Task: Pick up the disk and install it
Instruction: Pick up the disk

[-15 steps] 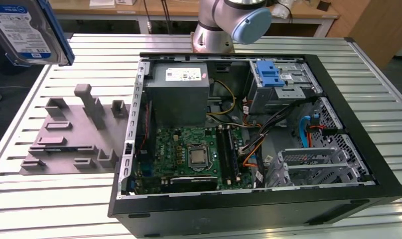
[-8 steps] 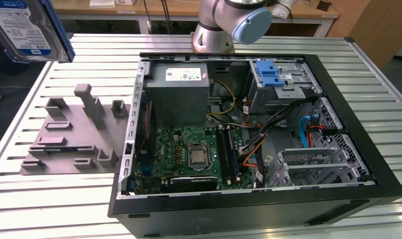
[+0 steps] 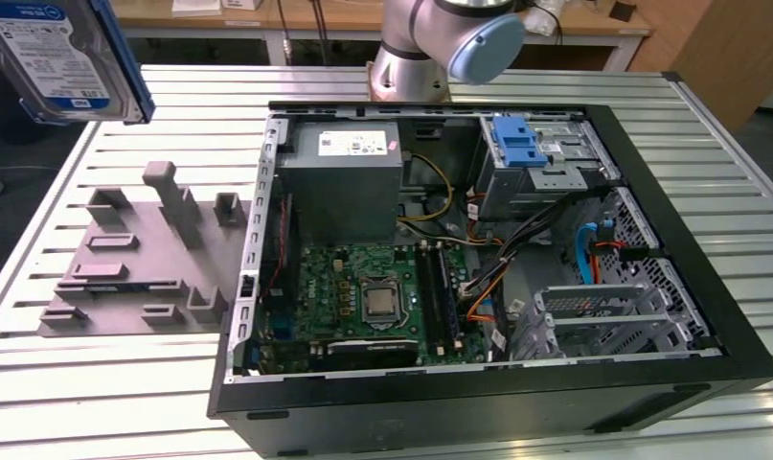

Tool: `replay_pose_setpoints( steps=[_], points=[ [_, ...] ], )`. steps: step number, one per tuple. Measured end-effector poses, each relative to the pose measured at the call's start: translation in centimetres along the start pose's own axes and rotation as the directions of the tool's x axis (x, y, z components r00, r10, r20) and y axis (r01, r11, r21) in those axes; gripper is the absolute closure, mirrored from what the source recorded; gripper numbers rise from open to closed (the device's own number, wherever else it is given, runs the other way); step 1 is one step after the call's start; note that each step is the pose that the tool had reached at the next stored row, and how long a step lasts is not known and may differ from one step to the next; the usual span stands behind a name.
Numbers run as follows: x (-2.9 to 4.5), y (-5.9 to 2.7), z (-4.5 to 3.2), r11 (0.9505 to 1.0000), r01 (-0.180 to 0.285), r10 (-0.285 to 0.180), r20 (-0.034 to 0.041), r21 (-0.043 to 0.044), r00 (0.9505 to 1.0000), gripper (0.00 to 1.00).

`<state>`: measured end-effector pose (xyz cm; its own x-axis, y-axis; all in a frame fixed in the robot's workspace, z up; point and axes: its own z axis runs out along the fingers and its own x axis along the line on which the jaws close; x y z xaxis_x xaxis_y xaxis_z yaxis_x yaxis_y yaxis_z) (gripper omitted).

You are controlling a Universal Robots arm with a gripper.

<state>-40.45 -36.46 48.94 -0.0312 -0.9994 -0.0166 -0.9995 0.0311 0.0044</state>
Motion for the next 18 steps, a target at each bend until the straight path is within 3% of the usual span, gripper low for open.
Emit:
replay_pose_setpoints(
  steps=[12, 18],
  points=[
    [-0.06, -4.08, -0.02, 1.0, 0.0, 0.0, 0.0, -0.0005, 1.0, 0.64],
    [-0.11, -5.66, -0.02, 1.0, 0.0, 0.0, 0.0, -0.0006, 1.0, 0.64]
  ],
)
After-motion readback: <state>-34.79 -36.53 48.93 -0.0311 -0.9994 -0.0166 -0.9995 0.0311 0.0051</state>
